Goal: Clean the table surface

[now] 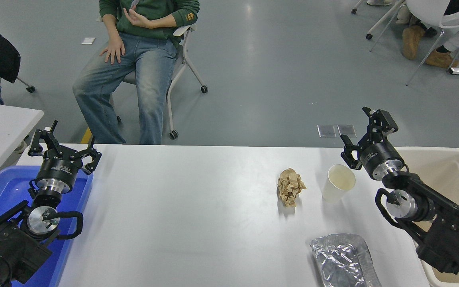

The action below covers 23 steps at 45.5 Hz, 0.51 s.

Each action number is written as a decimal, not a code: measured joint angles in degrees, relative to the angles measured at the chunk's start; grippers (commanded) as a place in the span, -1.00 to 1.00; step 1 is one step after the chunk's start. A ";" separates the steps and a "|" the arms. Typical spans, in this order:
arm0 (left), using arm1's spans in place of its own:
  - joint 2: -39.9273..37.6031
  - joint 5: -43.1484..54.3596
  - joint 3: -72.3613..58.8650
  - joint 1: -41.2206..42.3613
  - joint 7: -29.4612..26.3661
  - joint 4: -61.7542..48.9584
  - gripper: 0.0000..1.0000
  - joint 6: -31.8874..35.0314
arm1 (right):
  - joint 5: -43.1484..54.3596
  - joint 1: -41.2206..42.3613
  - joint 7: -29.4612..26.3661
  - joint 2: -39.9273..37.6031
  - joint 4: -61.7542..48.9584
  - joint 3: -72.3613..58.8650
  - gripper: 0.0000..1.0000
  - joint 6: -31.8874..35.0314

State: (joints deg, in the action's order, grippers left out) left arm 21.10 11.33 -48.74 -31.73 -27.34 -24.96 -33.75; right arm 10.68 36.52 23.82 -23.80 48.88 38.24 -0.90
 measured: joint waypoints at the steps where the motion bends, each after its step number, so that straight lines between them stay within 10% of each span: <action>1: 0.00 -0.01 0.00 0.00 0.00 0.00 1.00 0.00 | 0.02 0.13 -0.05 -0.66 0.64 -0.44 1.00 -0.03; 23: -0.01 0.00 -0.01 0.00 0.00 0.00 1.00 0.00 | 6.63 3.22 -0.53 -9.67 8.47 -10.27 1.00 -0.08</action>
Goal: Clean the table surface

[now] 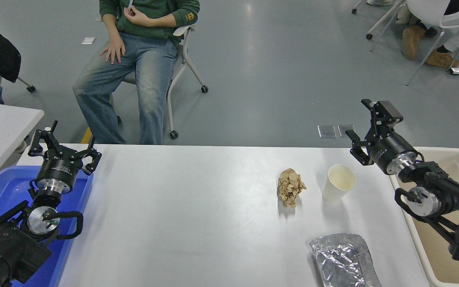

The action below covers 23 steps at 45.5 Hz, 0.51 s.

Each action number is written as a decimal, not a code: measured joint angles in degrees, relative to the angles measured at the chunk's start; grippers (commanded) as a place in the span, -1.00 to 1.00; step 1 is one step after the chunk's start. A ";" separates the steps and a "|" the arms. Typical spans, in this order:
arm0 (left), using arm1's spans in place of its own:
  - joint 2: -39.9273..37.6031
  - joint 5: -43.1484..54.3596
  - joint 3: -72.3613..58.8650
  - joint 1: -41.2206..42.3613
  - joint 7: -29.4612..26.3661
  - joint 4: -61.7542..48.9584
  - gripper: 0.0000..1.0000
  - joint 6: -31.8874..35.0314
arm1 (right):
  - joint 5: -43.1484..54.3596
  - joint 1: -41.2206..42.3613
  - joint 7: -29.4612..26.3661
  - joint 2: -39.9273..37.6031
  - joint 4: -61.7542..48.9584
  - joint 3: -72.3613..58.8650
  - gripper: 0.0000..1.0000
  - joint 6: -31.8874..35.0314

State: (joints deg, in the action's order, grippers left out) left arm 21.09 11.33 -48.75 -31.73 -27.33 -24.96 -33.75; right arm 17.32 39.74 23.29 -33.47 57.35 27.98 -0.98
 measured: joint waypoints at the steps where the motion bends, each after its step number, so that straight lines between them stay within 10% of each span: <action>1: 0.00 0.01 -0.01 0.00 0.00 0.00 1.00 0.00 | 0.13 0.14 0.00 -0.15 0.05 -0.27 1.00 0.00; 23: 0.00 0.00 -0.01 0.00 0.00 0.00 1.00 0.00 | 12.75 6.70 -0.50 -4.52 0.81 -11.80 1.00 0.72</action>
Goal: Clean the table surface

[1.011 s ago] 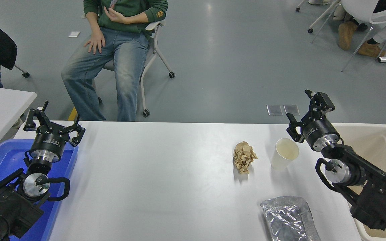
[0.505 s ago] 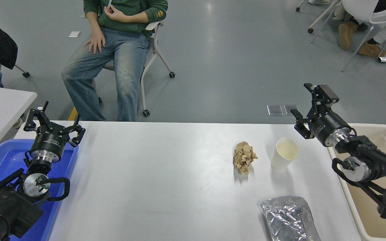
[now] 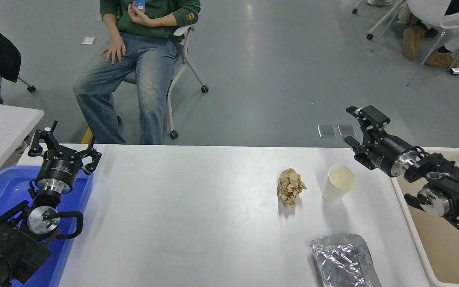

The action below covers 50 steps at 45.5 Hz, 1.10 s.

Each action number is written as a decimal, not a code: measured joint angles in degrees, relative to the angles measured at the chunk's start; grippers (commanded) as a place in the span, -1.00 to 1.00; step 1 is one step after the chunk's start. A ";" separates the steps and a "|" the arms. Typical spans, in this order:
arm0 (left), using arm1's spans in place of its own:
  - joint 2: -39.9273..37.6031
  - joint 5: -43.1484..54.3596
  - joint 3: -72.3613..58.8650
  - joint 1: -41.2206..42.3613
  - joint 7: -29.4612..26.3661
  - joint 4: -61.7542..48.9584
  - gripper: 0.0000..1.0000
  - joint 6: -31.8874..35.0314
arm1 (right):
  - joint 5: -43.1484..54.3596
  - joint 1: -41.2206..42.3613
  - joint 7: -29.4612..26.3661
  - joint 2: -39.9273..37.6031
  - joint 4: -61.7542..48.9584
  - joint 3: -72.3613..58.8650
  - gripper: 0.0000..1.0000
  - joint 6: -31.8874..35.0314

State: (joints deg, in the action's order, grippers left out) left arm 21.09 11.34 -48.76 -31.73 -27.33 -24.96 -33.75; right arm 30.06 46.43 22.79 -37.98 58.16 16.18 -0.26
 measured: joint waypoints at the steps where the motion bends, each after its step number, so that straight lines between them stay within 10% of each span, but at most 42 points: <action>1: 0.00 0.00 0.00 0.00 0.00 0.00 1.00 0.00 | 0.97 0.25 0.04 -0.19 0.01 -0.40 1.00 0.05; 50: 0.00 0.00 0.00 0.00 0.00 0.00 1.00 0.00 | 29.24 4.08 0.30 -4.56 -1.93 -13.71 1.00 -4.14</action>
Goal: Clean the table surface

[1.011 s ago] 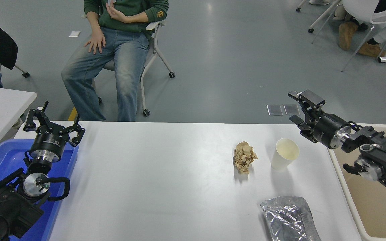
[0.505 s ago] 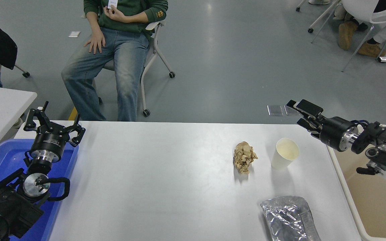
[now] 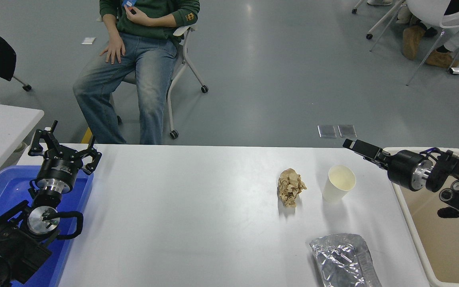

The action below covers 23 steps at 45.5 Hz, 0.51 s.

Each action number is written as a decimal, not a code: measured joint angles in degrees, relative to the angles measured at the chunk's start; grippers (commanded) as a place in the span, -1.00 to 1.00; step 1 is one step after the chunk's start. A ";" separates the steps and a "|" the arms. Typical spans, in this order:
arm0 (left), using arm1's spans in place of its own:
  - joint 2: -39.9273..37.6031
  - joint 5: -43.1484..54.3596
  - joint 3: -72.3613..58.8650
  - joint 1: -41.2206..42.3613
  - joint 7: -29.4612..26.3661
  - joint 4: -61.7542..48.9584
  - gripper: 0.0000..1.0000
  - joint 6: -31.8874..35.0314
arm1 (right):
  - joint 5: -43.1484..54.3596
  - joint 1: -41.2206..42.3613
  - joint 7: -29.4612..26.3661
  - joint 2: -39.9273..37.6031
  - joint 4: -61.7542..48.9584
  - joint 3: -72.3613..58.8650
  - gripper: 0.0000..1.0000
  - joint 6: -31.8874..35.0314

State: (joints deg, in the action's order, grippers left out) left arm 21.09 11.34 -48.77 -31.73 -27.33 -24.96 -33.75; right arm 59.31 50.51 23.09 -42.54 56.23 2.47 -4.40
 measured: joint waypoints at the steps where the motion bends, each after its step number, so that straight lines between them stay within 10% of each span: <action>1: 0.00 0.00 0.00 0.00 0.00 0.00 1.00 0.00 | 0.12 0.24 -0.01 0.05 -0.20 -0.81 1.00 -0.35; 23: 0.00 0.00 -0.01 0.00 0.00 0.00 1.00 0.00 | 1.18 4.23 -0.14 4.04 -4.70 -14.62 1.00 -6.57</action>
State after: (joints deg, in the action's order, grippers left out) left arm 21.09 11.34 -48.78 -31.73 -27.33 -24.96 -33.75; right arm 60.49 54.74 22.95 -38.50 51.53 -12.15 -10.97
